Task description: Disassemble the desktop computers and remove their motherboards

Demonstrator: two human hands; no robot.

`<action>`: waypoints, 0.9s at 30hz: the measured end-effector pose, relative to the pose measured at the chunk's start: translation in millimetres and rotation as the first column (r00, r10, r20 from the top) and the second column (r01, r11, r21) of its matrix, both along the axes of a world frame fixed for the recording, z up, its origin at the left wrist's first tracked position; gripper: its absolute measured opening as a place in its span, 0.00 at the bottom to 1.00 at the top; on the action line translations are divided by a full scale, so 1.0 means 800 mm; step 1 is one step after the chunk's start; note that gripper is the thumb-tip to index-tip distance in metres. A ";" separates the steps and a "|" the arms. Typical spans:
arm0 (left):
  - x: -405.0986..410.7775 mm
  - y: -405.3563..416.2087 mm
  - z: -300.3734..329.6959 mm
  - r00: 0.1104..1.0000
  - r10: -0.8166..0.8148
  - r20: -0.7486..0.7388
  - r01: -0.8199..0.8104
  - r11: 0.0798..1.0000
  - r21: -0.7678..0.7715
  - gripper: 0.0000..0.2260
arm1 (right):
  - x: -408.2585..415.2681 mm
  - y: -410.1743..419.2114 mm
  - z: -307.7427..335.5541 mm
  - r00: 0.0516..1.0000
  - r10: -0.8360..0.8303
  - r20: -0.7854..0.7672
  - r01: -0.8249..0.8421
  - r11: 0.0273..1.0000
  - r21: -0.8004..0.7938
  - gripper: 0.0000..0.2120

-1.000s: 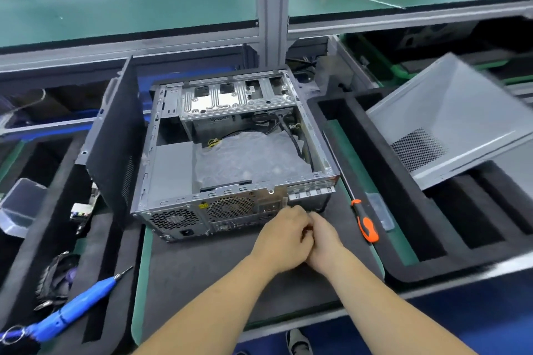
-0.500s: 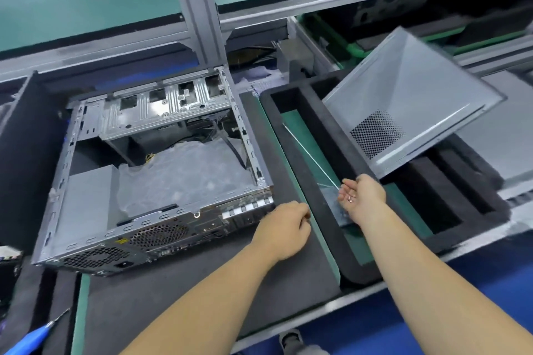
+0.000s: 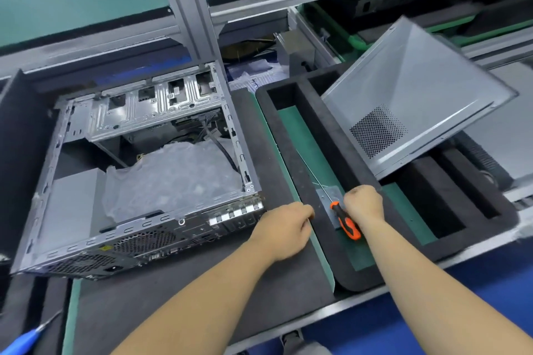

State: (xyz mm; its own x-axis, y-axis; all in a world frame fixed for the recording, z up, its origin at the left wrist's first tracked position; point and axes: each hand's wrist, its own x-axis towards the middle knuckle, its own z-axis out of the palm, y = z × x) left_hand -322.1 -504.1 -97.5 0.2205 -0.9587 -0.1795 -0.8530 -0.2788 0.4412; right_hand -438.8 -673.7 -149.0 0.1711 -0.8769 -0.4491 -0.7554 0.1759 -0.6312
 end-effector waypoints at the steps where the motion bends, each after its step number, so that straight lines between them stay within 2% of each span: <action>1: 0.001 -0.001 0.005 1.000 -0.021 0.014 0.021 1.000 -0.006 0.11 | 0.001 0.004 -0.008 0.979 0.147 -0.141 -0.157 0.986 -0.062 0.06; 3: 0.004 -0.001 0.014 0.999 -0.046 0.018 0.046 0.999 -0.018 0.11 | 0.003 0.014 -0.028 0.871 0.323 -0.369 -0.374 0.924 -0.074 0.10; 5: 0.008 0.003 0.020 0.997 -0.075 0.023 0.075 0.997 -0.018 0.12 | 0.006 0.023 -0.041 0.797 0.372 -0.475 -0.467 0.879 -0.094 0.11; 8: 0.014 0.014 0.024 0.987 -0.146 0.070 0.146 0.989 0.002 0.12 | 0.009 0.022 -0.046 0.847 0.355 -0.396 -0.436 0.890 -0.135 0.10; 12: 0.017 0.017 0.035 0.961 -0.233 0.149 0.238 0.971 -0.018 0.12 | 0.022 0.018 -0.010 0.974 0.194 -0.114 -0.219 0.936 -0.274 0.07; 14: 0.014 0.019 0.046 0.935 -0.298 0.191 0.304 0.953 -0.004 0.13 | 0.041 0.023 0.019 0.986 0.166 0.017 -0.152 0.933 -0.327 0.03; 15: 0.012 0.021 0.053 0.922 -0.326 0.210 0.331 0.944 0.012 0.13 | 0.054 0.027 0.032 0.979 0.198 0.052 -0.169 0.925 -0.341 0.03; 18: 0.003 0.028 0.078 0.918 -0.332 0.215 0.342 0.940 -0.007 0.11 | 0.090 0.045 0.058 0.953 0.299 0.048 -0.264 0.896 -0.357 0.09; 21: 0.011 0.040 0.112 0.909 -0.315 0.273 0.365 0.918 -0.156 0.09 | 0.106 0.063 0.051 0.924 0.374 -0.080 -0.381 0.882 -0.276 0.07; 23: 0.038 0.054 0.135 0.920 -0.247 0.305 0.337 0.895 -0.293 0.06 | 0.103 0.075 0.037 0.836 0.491 -0.246 -0.541 0.812 -0.218 0.03; 24: 0.059 0.063 0.144 0.936 -0.173 0.307 0.280 0.894 -0.349 0.05 | 0.099 0.078 0.030 0.818 0.490 -0.302 -0.562 0.794 -0.234 0.03; 27: 0.136 0.093 0.157 0.955 0.182 0.235 -0.062 0.896 -0.440 0.06 | 0.089 0.082 0.023 0.862 0.431 -0.266 -0.499 0.812 -0.302 0.05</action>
State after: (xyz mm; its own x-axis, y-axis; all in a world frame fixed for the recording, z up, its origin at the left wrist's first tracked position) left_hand -212.9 -429.6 27.9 0.3224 -0.8916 0.3178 -0.9254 -0.2262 0.3042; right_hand -367.4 -608.5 -130.8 0.5468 -0.8150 -0.1920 -0.7932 -0.4308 -0.4304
